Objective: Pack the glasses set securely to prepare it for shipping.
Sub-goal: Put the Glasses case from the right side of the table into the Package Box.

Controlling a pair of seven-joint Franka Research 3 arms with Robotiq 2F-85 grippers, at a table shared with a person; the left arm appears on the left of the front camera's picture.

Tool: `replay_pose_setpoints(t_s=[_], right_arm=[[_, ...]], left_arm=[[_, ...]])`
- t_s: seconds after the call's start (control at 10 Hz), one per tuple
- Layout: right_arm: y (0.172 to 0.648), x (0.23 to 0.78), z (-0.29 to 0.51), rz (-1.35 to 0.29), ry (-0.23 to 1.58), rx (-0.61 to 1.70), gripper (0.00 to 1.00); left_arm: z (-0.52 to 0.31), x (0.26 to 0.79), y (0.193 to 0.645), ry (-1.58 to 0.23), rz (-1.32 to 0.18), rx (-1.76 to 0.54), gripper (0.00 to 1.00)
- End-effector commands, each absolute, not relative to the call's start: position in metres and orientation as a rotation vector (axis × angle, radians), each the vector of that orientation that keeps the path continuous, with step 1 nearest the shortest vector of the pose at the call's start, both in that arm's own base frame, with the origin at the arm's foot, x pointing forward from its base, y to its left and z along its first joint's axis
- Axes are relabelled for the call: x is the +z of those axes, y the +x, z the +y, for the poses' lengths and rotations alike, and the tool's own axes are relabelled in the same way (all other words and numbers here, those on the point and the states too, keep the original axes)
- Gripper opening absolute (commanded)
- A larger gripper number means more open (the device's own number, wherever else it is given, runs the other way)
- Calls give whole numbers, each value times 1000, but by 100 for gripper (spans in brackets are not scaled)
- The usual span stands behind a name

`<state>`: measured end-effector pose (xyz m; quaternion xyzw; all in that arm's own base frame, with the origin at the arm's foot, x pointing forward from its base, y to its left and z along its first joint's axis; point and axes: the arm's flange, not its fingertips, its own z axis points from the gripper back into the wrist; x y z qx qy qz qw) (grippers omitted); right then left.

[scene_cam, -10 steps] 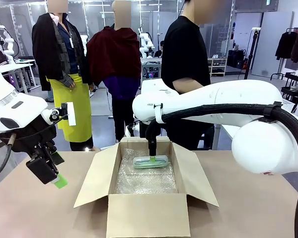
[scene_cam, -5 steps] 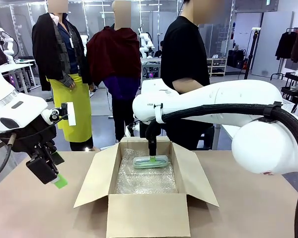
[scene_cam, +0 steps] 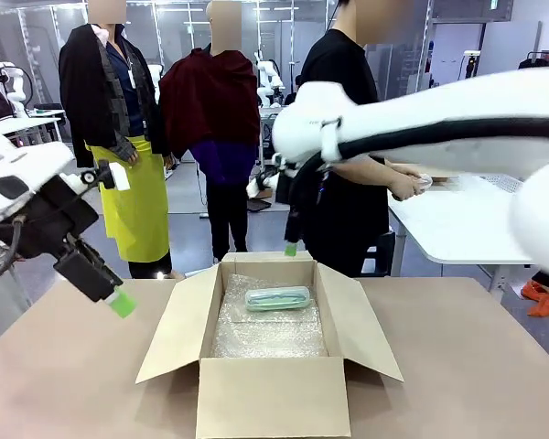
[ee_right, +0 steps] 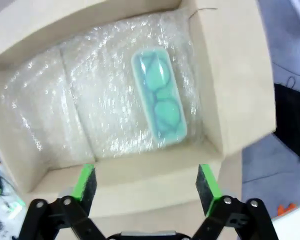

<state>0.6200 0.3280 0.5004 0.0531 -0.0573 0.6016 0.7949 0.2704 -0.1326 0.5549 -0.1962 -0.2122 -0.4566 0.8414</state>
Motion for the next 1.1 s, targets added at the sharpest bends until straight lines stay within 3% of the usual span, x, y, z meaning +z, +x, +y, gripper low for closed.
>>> replay_pose_setpoints(t_s=[0.0, 0.5, 1.0], right_arm=[[548, 502, 270, -169, 100, 1194, 100], [454, 534, 143, -289, 132, 925, 100], [397, 535, 43, -352, 66, 424, 100]], left_arm=[[-132, 560, 269, -438, -460, -931, 100], [-117, 561, 280, -452, -479, -871, 100], [-112, 559, 286, -437, -498, -839, 100]])
